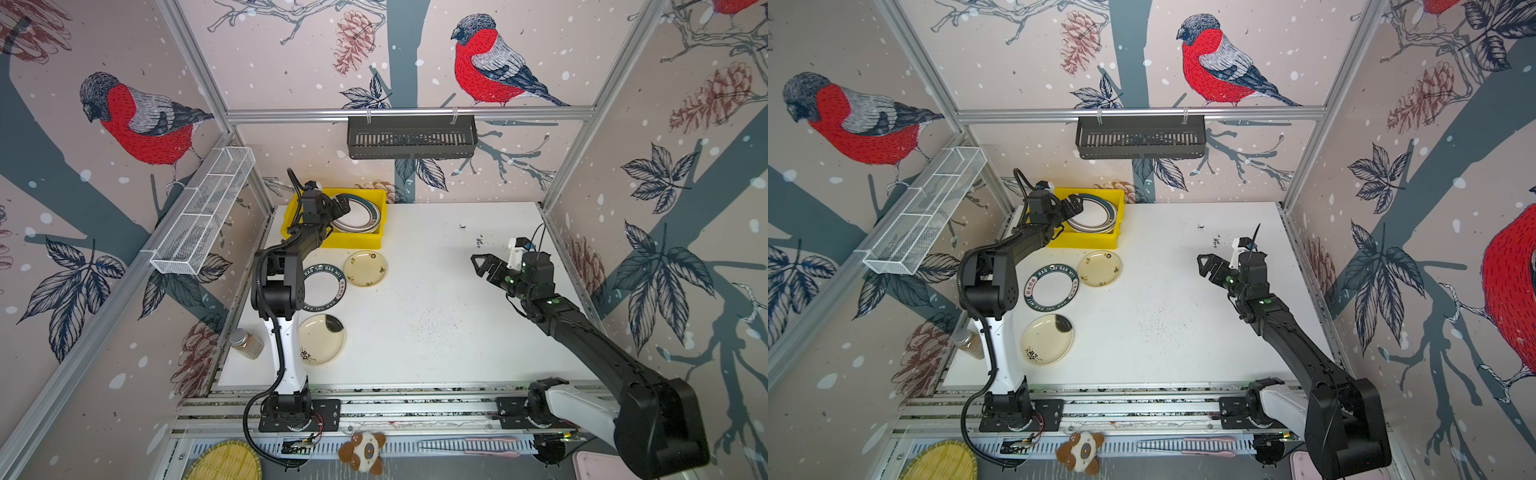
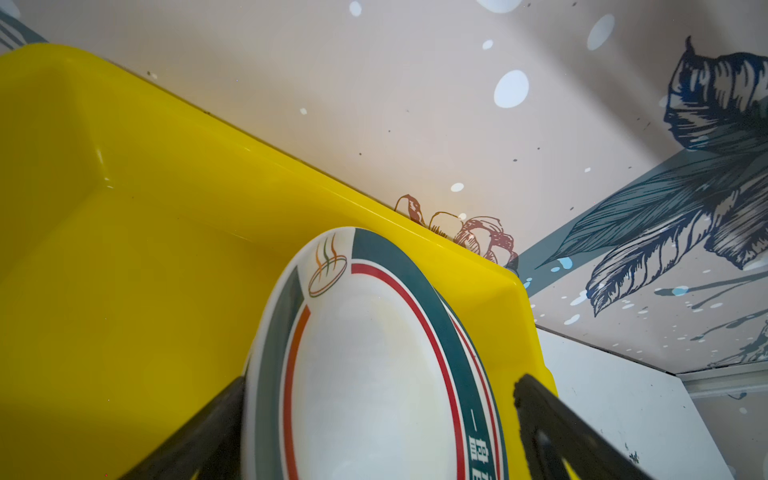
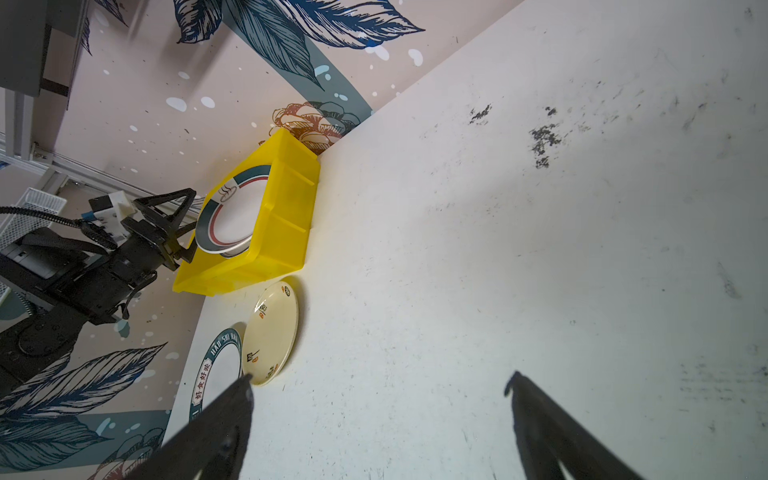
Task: Place the plates into the plastic bin on the countertop
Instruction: 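Lower the large plate into the yellow bin and open the left gripper, then move the right gripper to the cream plate's edge while the left withdraws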
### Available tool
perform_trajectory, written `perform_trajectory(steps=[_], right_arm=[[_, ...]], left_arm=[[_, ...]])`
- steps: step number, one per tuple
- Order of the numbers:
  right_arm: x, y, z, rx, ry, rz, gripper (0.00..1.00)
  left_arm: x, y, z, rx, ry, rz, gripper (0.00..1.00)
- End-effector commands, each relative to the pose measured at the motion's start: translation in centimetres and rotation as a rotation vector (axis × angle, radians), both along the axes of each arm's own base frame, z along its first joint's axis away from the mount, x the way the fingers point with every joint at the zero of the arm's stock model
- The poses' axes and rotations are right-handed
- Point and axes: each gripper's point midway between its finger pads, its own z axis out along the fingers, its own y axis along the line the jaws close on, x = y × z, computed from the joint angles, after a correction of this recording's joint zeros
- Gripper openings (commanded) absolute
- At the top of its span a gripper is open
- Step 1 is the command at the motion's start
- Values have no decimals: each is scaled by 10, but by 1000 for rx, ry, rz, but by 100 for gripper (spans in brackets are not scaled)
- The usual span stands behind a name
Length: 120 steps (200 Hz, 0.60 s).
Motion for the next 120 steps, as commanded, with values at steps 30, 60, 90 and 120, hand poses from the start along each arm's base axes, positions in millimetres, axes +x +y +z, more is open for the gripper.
perform_trajectory(steps=[30, 60, 90, 120], right_arm=[[0, 3, 9, 21, -23, 8, 96], [-4, 1, 6, 19, -4, 2, 99], [-8, 0, 0, 12, 11, -4, 100], [-10, 3, 0, 16, 5, 6, 100]], left_arm=[[-6, 9, 6, 115, 17, 39, 97], [-10, 15, 13, 154, 19, 65, 97], [-13, 14, 17, 188, 32, 73, 97], [-24, 7, 37, 191, -18, 71, 97]])
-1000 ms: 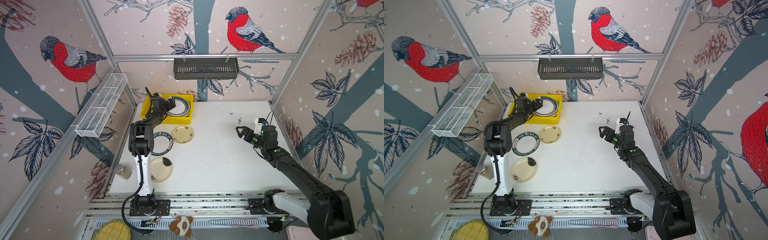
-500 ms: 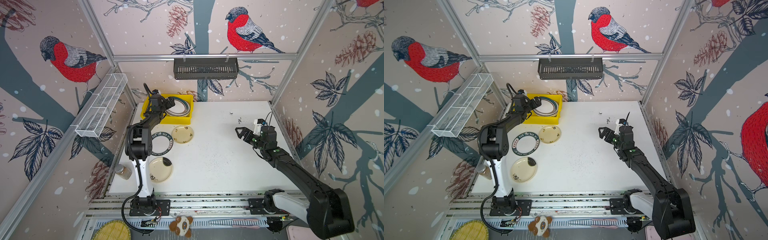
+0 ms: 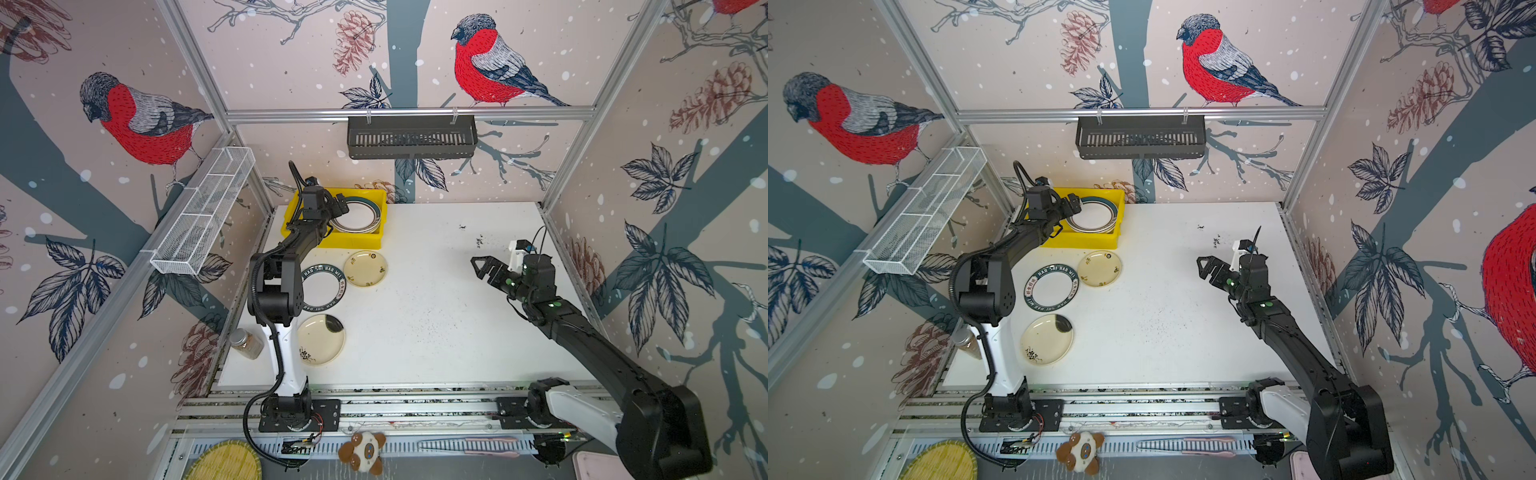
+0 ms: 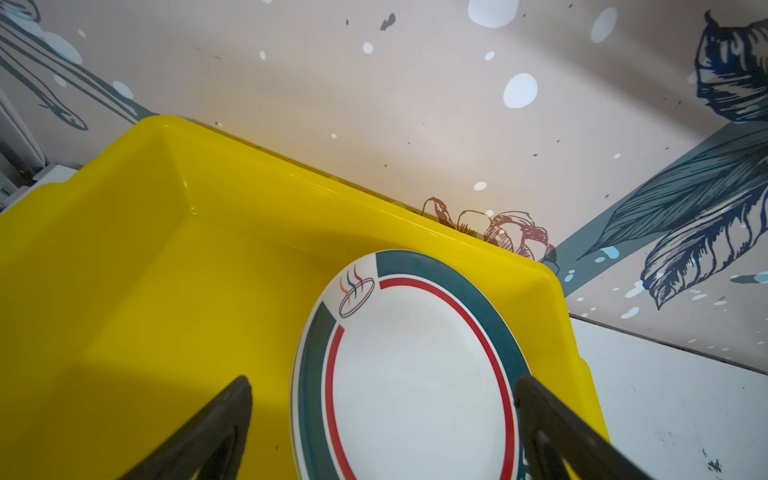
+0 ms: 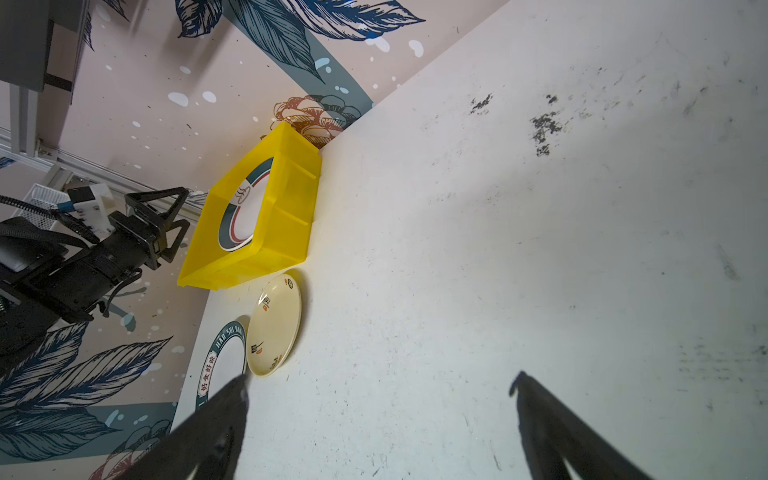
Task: Place the plates into the plastic bin on the countertop
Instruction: 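Move the right gripper to the cream plate's edge while the left withdraws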
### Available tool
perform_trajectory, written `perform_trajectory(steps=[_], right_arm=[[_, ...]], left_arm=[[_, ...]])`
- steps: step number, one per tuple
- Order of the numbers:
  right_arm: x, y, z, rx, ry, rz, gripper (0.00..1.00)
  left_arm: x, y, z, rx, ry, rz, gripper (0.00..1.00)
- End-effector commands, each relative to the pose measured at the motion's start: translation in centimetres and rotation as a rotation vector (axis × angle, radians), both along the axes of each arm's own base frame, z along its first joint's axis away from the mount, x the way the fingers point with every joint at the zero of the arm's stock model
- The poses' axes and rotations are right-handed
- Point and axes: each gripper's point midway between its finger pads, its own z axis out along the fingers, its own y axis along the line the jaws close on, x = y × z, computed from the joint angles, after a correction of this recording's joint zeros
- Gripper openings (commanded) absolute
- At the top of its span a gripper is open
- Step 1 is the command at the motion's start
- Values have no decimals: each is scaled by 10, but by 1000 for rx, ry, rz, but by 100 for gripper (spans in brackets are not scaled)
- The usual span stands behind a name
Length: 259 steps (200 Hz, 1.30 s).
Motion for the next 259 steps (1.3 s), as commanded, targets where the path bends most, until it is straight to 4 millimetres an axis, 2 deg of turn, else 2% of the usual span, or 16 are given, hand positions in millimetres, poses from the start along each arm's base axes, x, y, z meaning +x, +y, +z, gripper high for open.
perform_trajectory(steps=[1, 37, 55, 76, 87, 92, 104, 109, 118, 156, 172, 199, 211, 237, 259], right_arm=[[-1, 2, 1, -3, -10, 3, 100], [-1, 20, -5, 11, 0, 63, 99], [-1, 38, -10, 23, 14, 123, 98], [1, 64, -10, 13, 20, 196, 97], [1, 78, -5, 13, 4, 227, 96], [3, 83, -12, 10, 21, 240, 96], [4, 98, -12, 18, 8, 275, 96], [6, 104, -13, 21, 5, 287, 95], [9, 112, -17, 28, 14, 305, 94], [25, 155, -39, -1, 63, 383, 84], [29, 176, -41, 20, 45, 423, 79], [42, 205, -57, 44, 58, 467, 70], [48, 219, -62, 40, 53, 485, 64], [57, 243, -74, 6, 16, 491, 61], [61, 264, -88, 18, 36, 520, 54]], left_arm=[[-7, -4, 21, 24, -49, 2, 97], [-30, -16, 45, 25, -93, -19, 97], [-55, -21, 51, 9, -107, -19, 97], [-93, -33, 56, -17, -151, -31, 97], [-110, -39, 54, -19, -154, -42, 97], [-117, -41, 54, -20, -152, -48, 97], [-132, -47, 55, -27, -149, -64, 97], [-140, -48, 48, -28, -136, -71, 97], [-153, -52, 48, -28, -135, -81, 97], [-196, -49, 39, -57, -120, -88, 97], [-207, -49, 27, -80, -98, -91, 97], [-217, -49, 12, -89, -66, -95, 97], [-219, -50, 11, -99, -62, -100, 97], [-224, -53, 7, -128, -54, -118, 97], [-229, -57, 1, -153, -39, -138, 97]])
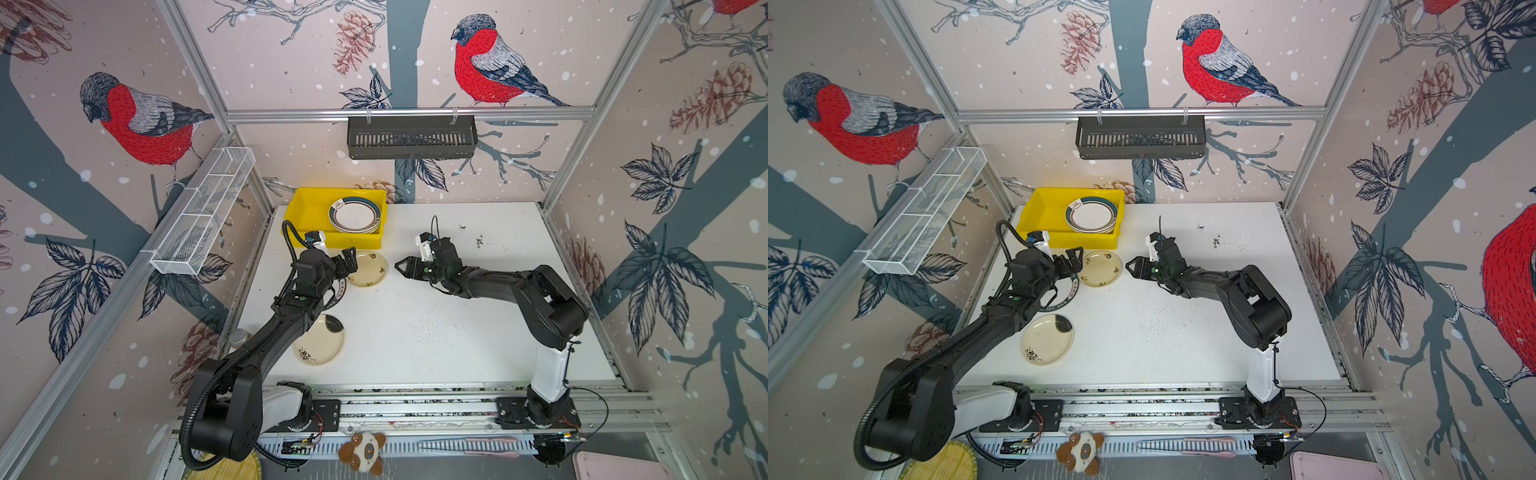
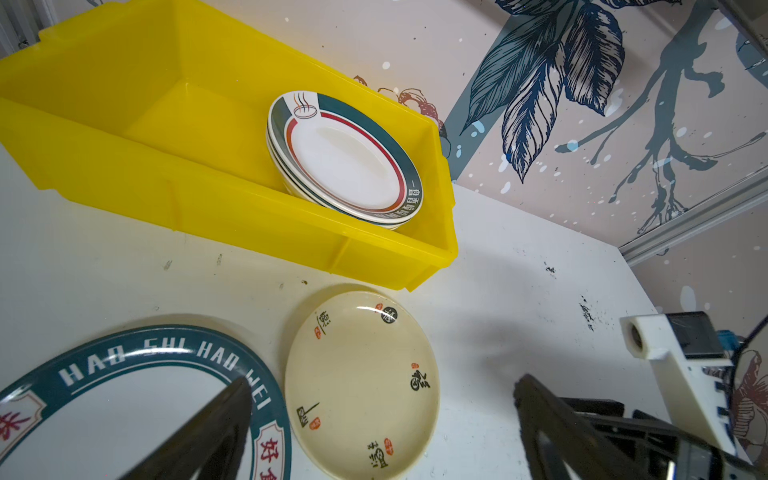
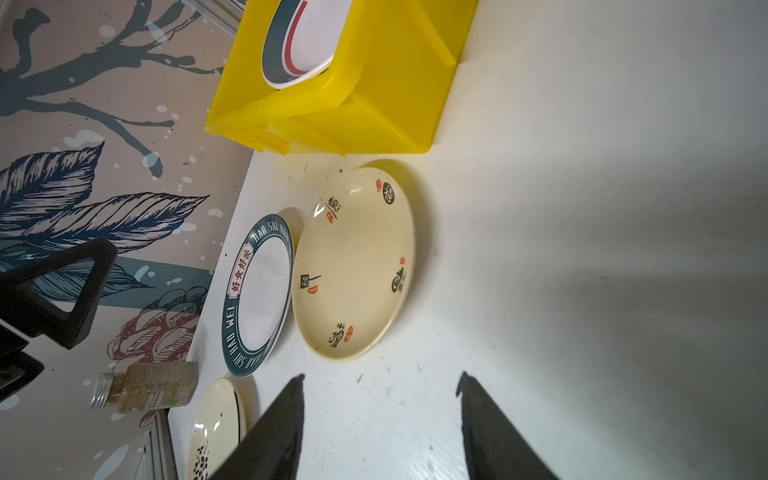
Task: Place the plates into the plastic bin on the countertop
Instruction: 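Move the right gripper to the cream plate's edge while the left withdraws, then grasp the cream plate's edge with the right gripper and tilt it up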
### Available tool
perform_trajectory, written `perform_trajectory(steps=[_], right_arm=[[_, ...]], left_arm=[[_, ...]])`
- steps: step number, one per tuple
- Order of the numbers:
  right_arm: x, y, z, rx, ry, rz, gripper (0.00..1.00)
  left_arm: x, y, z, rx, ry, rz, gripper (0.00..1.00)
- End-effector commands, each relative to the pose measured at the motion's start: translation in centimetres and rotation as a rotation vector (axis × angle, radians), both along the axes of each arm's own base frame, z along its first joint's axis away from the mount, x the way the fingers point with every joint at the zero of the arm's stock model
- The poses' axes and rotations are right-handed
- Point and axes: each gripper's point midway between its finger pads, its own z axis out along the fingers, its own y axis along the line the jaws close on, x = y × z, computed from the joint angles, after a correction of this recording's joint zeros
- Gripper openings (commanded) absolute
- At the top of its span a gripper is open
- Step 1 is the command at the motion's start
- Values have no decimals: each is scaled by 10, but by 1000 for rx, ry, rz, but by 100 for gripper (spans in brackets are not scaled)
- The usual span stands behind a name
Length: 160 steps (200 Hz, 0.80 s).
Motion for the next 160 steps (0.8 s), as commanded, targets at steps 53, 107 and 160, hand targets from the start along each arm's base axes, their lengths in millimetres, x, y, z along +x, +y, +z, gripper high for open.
perform_trajectory(steps=[53, 107, 160], right_arm=[[19, 36, -33, -12, 11, -5, 47], [21, 44, -59, -64, 65, -10, 40], [25, 50, -70, -75, 92, -17, 32]], left_arm=[[-14, 0, 2, -40, -29, -4, 97], [-16, 1, 2, -39, -39, -4, 97], [-16, -1, 4, -48, -53, -12, 97]])
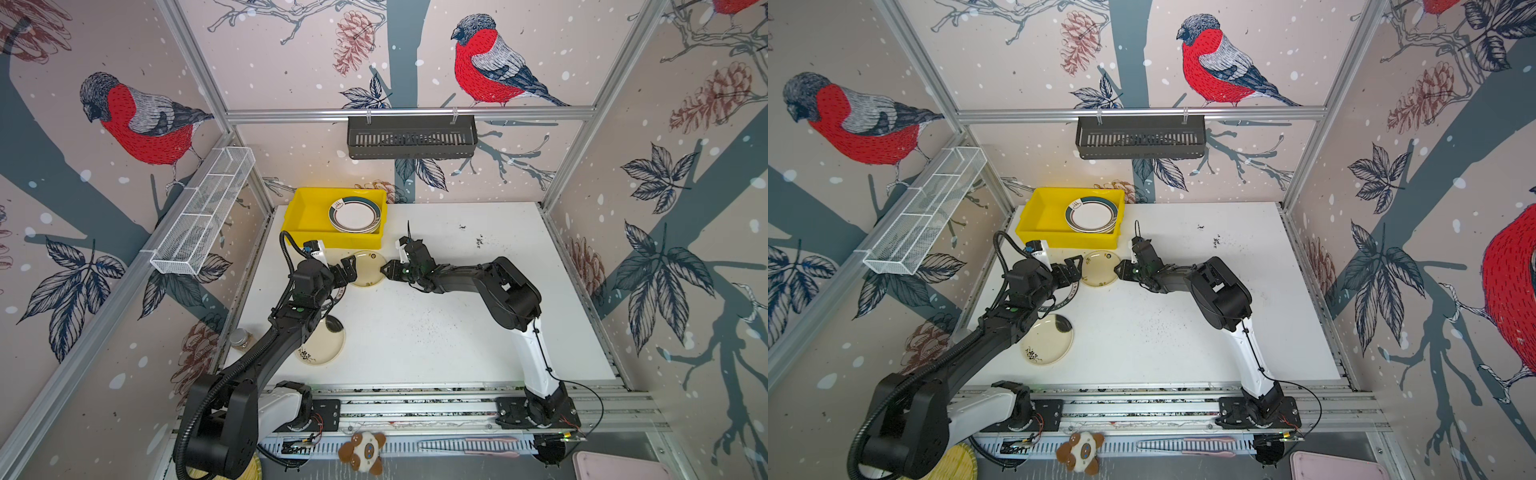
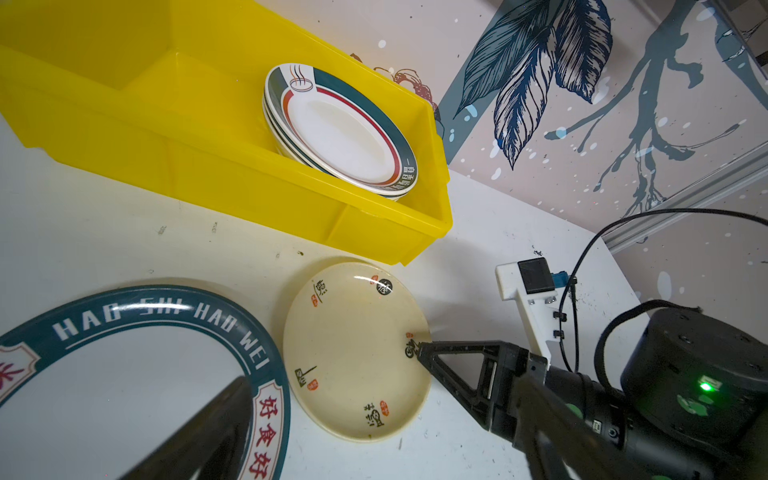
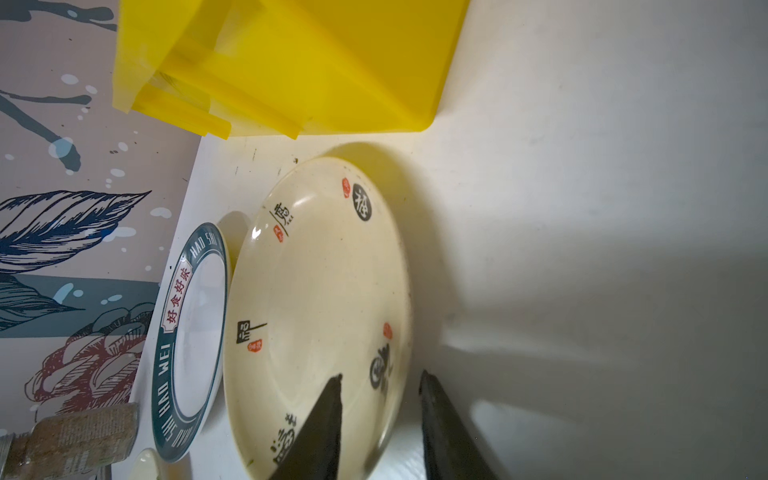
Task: Place the plates into the plastic bin on the countertop
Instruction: 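Grasp the cream plate's edge with the right gripper and tilt it up, then close the left gripper on the upright cream plate's rim while the right holds it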
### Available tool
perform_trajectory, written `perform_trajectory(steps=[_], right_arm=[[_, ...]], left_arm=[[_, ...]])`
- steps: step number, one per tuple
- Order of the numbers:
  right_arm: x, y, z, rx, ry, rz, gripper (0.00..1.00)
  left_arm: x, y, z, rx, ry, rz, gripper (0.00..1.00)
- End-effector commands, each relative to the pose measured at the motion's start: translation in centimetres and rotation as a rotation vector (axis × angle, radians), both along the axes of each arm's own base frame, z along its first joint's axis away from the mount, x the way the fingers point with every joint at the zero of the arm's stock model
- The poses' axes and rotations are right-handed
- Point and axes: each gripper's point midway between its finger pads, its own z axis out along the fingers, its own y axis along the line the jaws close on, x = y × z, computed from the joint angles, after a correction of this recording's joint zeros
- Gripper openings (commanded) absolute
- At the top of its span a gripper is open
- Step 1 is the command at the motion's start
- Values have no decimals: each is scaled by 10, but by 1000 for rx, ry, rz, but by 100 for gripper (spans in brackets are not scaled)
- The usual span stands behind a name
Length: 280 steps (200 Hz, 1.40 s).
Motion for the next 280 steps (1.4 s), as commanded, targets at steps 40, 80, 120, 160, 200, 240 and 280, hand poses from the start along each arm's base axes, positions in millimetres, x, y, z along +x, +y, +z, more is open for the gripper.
perform_trajectory(steps=[40, 80, 120, 160, 200, 240, 280], right_arm=[[5, -2, -19, -35, 60, -37, 24], [14, -18, -15, -25, 76, -92, 13], [14, -34, -7, -19, 75, -125, 8], [10, -59, 9, -11, 62, -173, 4], [14, -103, 38, 41, 63, -249, 2], [11, -140, 67, 73, 31, -318, 2], [0, -149, 95, 95, -16, -326, 2]], left_arm=[[3, -1, 10, -20, -47, 1, 97], [3, 0, 9, -3, -39, 2, 97], [4, -2, 8, -10, -39, -6, 97], [6, -12, 8, -25, -49, -63, 97], [11, -21, 5, -51, -28, -96, 97], [16, -43, 1, -103, 9, -186, 97], [25, -86, 0, -118, 55, -311, 95]])
